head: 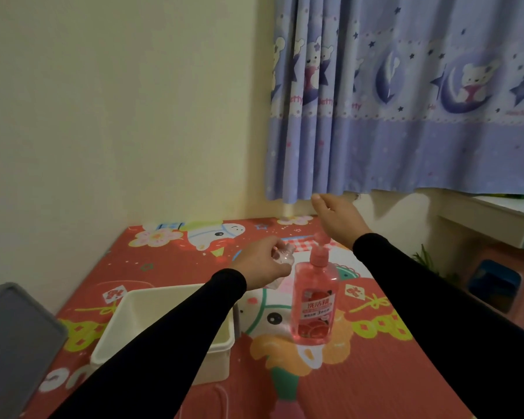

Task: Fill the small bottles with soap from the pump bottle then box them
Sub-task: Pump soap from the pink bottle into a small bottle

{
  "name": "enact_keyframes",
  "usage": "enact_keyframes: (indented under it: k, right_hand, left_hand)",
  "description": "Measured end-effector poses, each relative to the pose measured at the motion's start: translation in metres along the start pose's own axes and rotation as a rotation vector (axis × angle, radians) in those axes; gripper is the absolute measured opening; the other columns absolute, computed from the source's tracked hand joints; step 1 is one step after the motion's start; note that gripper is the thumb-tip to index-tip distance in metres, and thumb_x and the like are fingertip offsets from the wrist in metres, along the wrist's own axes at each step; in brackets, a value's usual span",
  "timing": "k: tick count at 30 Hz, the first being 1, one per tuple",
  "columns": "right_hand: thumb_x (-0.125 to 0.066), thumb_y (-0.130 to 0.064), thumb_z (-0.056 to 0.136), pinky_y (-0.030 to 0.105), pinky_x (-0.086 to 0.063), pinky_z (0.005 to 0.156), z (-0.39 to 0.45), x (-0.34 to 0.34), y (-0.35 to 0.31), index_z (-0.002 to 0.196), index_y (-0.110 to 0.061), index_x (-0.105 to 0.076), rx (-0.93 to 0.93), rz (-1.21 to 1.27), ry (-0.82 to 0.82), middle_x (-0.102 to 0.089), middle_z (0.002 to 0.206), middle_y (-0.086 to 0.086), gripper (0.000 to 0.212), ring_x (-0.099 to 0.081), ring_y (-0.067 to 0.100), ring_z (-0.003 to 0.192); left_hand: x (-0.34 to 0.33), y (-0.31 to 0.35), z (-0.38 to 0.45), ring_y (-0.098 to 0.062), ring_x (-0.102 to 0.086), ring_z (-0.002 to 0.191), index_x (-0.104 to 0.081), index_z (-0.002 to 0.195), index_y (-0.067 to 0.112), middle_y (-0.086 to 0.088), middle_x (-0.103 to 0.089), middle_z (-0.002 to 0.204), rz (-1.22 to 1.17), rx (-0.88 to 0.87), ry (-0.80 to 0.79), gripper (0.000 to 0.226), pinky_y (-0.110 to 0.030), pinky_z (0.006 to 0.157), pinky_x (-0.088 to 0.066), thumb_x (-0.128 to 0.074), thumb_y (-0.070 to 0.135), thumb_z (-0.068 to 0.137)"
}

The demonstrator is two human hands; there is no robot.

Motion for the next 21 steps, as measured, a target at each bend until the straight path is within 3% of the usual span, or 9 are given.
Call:
enact_keyframes:
  k: [3,5,7,9,12,16,21]
  right_hand:
    - [-0.032,-0.036,0.101,0.036,-0.037,0.069,0.011,-0.007,0.004,0.075,-0.001,-0.052,-0.065,-0.021,-0.078,-0.055,0.074,0.014,0.048,-0.052,0.029,0.076]
    - [-0.03,-0.034,0.103,0.038,-0.042,0.079,0.014,-0.01,0.004,0.094,0.006,-0.06,-0.105,-0.044,-0.142,-0.064,0.093,0.022,0.051,-0.058,0.034,0.092]
    - [-0.028,-0.034,0.103,0.037,-0.042,0.087,0.015,-0.013,0.005,0.11,0.006,-0.06,-0.15,-0.07,-0.199,-0.063,0.108,0.024,0.052,-0.057,0.035,0.104]
    - [-0.027,-0.039,0.103,0.037,-0.041,0.091,0.016,-0.017,0.009,0.116,0.002,-0.059,-0.214,-0.086,-0.276,-0.061,0.111,0.019,0.054,-0.057,0.031,0.102]
    - [-0.025,-0.039,0.102,0.039,-0.044,0.096,0.017,-0.026,0.016,0.123,-0.001,-0.057,-0.28,-0.117,-0.387,-0.063,0.117,0.02,0.054,-0.059,0.032,0.104]
    - [-0.026,-0.034,0.103,0.037,-0.045,0.085,0.017,-0.028,0.021,0.13,-0.001,-0.051,-0.343,-0.143,-0.46,-0.056,0.129,0.023,0.049,-0.056,0.038,0.118]
    - [-0.029,-0.019,0.103,0.042,-0.044,0.096,0.013,-0.029,0.015,0.135,0.002,-0.046,-0.377,-0.166,-0.487,-0.051,0.136,0.024,0.042,-0.051,0.039,0.124]
  left_hand:
    - [-0.005,0.002,0.012,-0.008,-0.055,0.075,-0.056,0.121,0.023,0.003,-0.058,0.101,-0.005,-0.023,-0.002,0.041,-0.018,0.058,-0.045,-0.068,0.029,0.082]
    - [-0.006,0.005,0.016,-0.004,-0.054,0.074,-0.056,0.122,0.025,0.006,-0.057,0.096,0.005,-0.046,0.002,0.041,-0.016,0.058,-0.043,-0.068,0.029,0.083]
    - [-0.008,0.008,0.019,-0.007,-0.057,0.079,-0.057,0.122,0.026,0.006,-0.058,0.099,0.015,-0.07,0.008,0.04,-0.018,0.063,-0.047,-0.067,0.029,0.083]
    - [-0.009,0.01,0.022,-0.012,-0.058,0.089,-0.055,0.127,0.026,0.007,-0.059,0.105,0.028,-0.09,0.008,0.044,-0.022,0.072,-0.049,-0.066,0.032,0.085]
    - [-0.01,0.012,0.025,-0.009,-0.053,0.097,-0.05,0.135,0.028,0.006,-0.058,0.117,0.069,-0.118,0.011,0.049,-0.02,0.082,-0.04,-0.063,0.035,0.088]
    - [-0.01,0.016,0.025,-0.008,-0.049,0.097,-0.044,0.14,0.029,0.005,-0.054,0.127,0.128,-0.147,-0.004,0.05,-0.02,0.082,-0.035,-0.057,0.038,0.093]
    - [-0.011,0.017,0.028,-0.012,-0.052,0.104,-0.038,0.145,0.028,0.003,-0.051,0.138,0.208,-0.165,-0.027,0.053,-0.021,0.085,-0.035,-0.052,0.039,0.096]
Point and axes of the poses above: each hand's wrist, its own z-axis towards the middle knuckle, its own x-axis out of the back of the hand, y = z × x, the point moved 4 cm from there along z, towards the middle knuckle
